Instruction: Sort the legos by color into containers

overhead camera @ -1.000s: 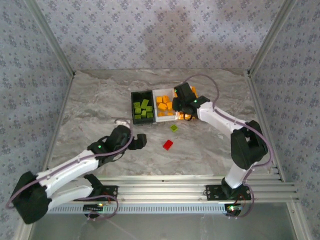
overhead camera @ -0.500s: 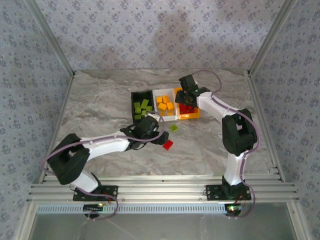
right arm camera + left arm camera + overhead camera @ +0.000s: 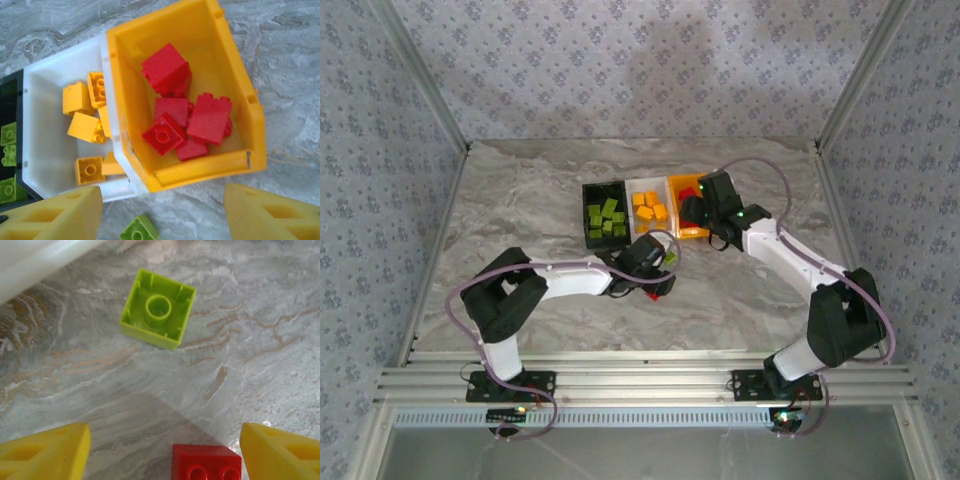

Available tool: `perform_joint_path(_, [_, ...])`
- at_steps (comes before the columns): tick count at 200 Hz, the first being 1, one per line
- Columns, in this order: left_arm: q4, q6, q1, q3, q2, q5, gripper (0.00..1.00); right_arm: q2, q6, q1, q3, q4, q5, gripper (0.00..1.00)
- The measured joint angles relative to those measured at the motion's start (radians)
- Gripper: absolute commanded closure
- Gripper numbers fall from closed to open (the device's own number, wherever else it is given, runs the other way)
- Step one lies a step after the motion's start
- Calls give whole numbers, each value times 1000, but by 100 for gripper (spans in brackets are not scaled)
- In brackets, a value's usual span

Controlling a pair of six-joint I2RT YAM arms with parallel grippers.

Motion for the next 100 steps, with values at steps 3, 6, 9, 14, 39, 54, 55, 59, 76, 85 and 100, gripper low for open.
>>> perform_joint_path(3, [-2, 0, -2, 0, 1, 0, 22, -5, 1, 0, -6, 0, 0, 32])
perform_joint_path(6, [-6, 0, -5, 0, 1, 0, 21, -10, 2, 0, -12, 0, 0, 32])
perform_joint_path(9, [-8, 0, -6, 0, 2, 0, 21, -15, 2, 0, -18, 0, 1, 32])
perform_joint_path(14, [-14, 0, -11, 0, 2, 0, 21, -23, 5, 0, -27, 0, 3, 32])
perform_joint_path(39, [-32, -5, -37, 0, 4, 0, 29, -59, 23, 0, -59, 0, 8, 32])
perform_joint_path(54, [-37, -11, -55, 0, 9, 0, 35, -71, 32, 0, -65, 1, 12, 32])
perform_joint_path(55, [-38, -9, -56, 0, 9, 0, 35, -72, 32, 0, -65, 1, 12, 32])
perform_joint_path(59, [-39, -12, -60, 0, 12, -1, 37, -73, 35, 0, -65, 2, 14, 32])
perform_joint_path(76, [-40, -6, -71, 0, 25, -27, 47, -78, 41, 0, -67, 2, 14, 32])
perform_joint_path(85, [-40, -13, -71, 0, 25, -34, 52, -79, 45, 0, -69, 2, 14, 32])
perform_joint_path(100, [-45, -10, -71, 0, 26, -58, 60, -80, 50, 0, -77, 4, 15, 32])
